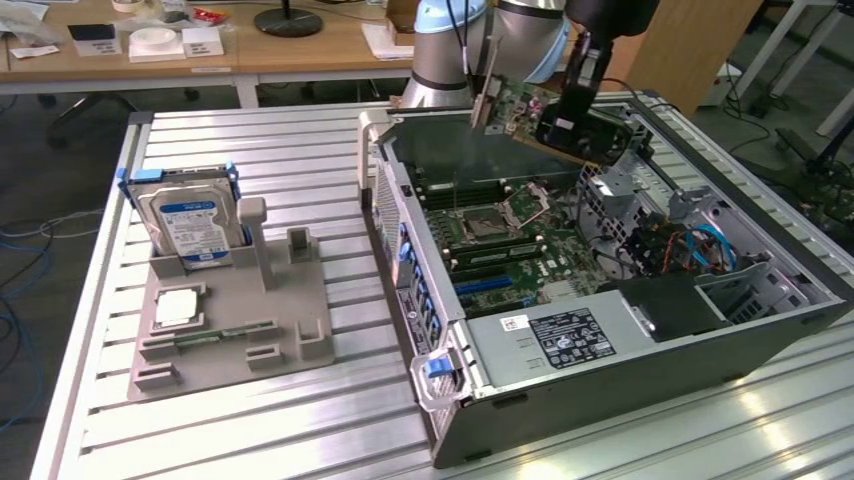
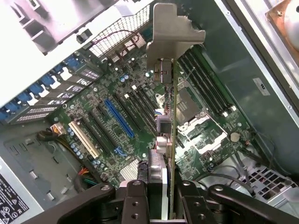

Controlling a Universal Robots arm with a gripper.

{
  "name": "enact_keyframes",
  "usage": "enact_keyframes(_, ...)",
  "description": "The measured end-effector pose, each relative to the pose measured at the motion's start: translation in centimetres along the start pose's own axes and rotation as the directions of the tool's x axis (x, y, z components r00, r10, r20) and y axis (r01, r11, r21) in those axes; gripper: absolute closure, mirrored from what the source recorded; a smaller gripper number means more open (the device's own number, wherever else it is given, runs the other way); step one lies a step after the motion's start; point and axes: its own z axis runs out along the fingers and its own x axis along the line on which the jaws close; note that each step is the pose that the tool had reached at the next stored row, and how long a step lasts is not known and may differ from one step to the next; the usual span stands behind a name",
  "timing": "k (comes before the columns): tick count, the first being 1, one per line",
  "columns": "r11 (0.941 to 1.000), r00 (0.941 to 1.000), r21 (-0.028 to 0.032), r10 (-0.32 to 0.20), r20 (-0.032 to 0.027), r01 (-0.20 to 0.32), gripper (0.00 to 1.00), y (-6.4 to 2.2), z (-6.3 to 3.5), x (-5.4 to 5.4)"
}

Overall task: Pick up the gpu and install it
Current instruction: 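Insert the gpu into the slot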

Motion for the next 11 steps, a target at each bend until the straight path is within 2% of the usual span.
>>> enact_keyframes(5,0.9990,0.9990,-0.0002,-0.045,-0.0002,0.045,0.72,-0.01,0.02,-0.01)
enact_keyframes(11,0.9950,0.9950,-0.0003,-0.100,-0.0005,0.100,0.72,-0.03,0.04,-0.02)
